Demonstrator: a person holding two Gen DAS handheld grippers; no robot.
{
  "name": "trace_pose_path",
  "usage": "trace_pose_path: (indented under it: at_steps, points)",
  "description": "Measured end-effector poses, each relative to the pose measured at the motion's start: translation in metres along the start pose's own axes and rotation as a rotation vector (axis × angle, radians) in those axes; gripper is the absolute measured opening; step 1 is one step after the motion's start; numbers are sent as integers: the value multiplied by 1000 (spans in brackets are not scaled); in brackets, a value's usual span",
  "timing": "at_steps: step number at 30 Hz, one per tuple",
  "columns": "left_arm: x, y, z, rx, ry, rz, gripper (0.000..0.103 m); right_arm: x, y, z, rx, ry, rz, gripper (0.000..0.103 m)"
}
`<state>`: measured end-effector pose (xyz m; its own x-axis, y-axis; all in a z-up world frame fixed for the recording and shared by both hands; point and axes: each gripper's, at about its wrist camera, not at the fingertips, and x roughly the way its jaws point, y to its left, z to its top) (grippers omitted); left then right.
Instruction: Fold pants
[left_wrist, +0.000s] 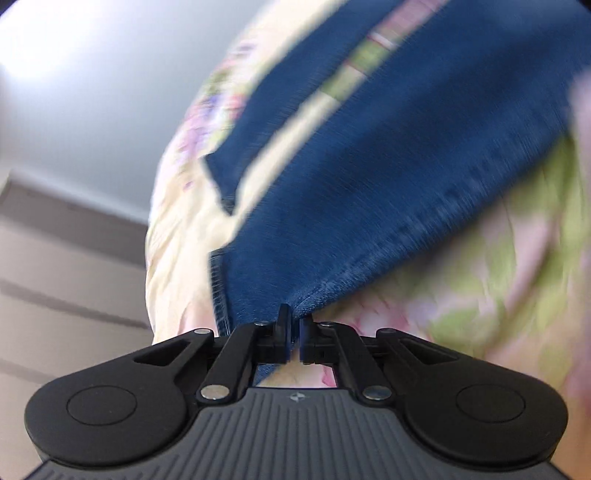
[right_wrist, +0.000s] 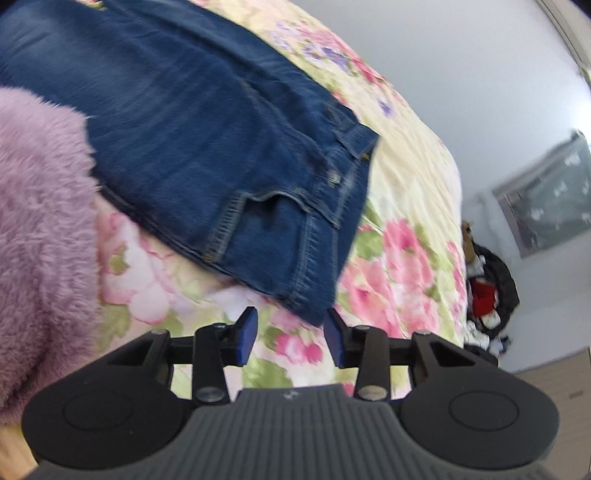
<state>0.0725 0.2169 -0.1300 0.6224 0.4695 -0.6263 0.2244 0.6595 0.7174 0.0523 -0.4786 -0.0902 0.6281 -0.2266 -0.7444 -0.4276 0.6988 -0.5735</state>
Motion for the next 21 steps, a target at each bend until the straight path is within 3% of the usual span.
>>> trace_pose_path:
  at_steps: [2, 6, 10, 14, 15, 17, 21]
  points:
    - [-8, 15, 7, -113, -6, -9, 3, 4, 10, 2, -63, -16, 4, 35]
    - [-11, 36, 23, -228, 6, -11, 4, 17, 23, 4, -173, -40, 6, 35]
    - [-13, 39, 31, -264, 28, 11, 4, 39, 30, 7, -230, -39, 6, 35]
    - [-15, 40, 34, -284, 42, 25, 4, 58, 31, 8, -193, -38, -20, 34]
    - [-14, 41, 33, -298, 44, 24, 4, 60, 31, 8, -173, -36, -18, 33]
    - [-16, 42, 31, -327, 42, 19, 4, 58, 30, 10, -144, -42, -35, 18]
    - [-18, 52, 29, -402, 33, 4, 4, 44, 20, 10, -73, -94, -47, 9]
